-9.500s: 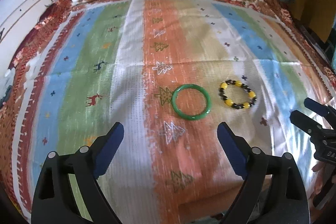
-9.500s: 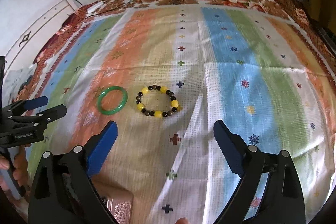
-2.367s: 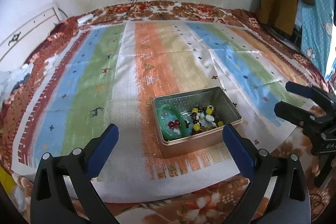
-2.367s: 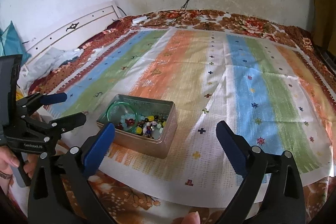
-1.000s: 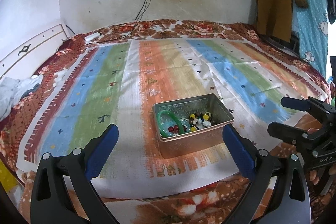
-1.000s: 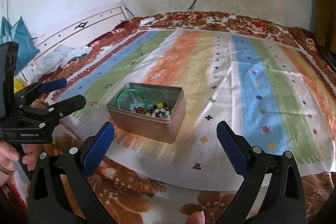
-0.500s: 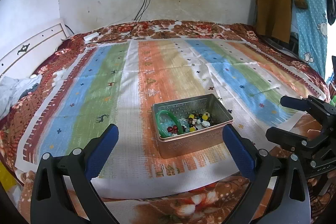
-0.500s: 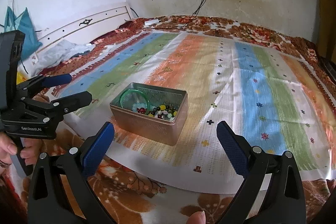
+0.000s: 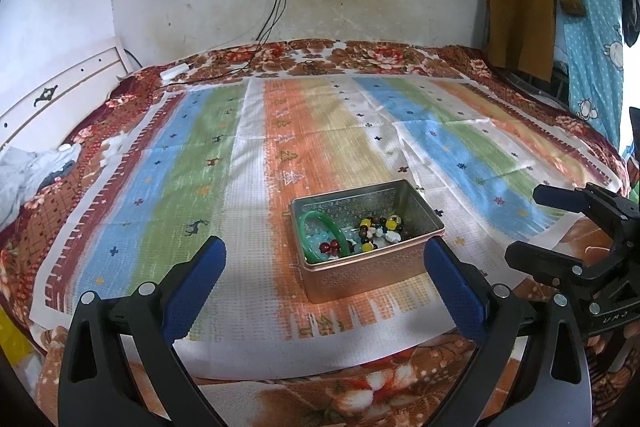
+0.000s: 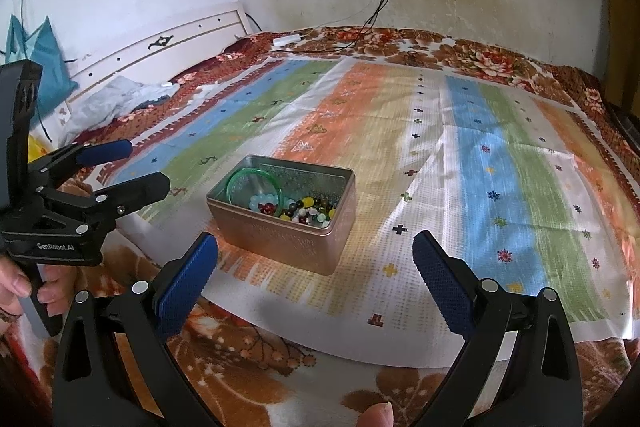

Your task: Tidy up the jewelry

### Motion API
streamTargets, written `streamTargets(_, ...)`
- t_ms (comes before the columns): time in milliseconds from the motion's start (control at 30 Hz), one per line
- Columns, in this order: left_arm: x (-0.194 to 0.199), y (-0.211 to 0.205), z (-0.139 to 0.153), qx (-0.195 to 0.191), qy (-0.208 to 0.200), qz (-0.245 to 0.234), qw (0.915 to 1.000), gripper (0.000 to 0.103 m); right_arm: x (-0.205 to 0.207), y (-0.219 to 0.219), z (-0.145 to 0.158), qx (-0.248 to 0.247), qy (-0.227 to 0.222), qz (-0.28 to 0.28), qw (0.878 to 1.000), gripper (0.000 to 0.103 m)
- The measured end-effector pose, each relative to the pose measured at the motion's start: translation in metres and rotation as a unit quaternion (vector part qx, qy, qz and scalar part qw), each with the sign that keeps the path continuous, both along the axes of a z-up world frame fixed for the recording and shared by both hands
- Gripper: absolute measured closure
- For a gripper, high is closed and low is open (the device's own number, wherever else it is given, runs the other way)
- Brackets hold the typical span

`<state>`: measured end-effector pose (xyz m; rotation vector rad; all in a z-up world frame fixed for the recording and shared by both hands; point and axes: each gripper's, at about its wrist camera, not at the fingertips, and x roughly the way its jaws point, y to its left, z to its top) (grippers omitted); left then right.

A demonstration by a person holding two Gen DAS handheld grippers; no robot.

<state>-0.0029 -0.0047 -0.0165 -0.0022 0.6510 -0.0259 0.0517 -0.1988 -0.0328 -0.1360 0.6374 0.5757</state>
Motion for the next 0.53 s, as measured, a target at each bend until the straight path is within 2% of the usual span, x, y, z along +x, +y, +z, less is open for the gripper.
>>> streamTargets(533, 0.0008, -0.0019, -0.0015, 0.004, 0.005, -0.007, 1.0000, 0.006, 0.0018, -0.0019, -0.0022, 0.002, 0.003, -0.005, 1.000, 0.004)
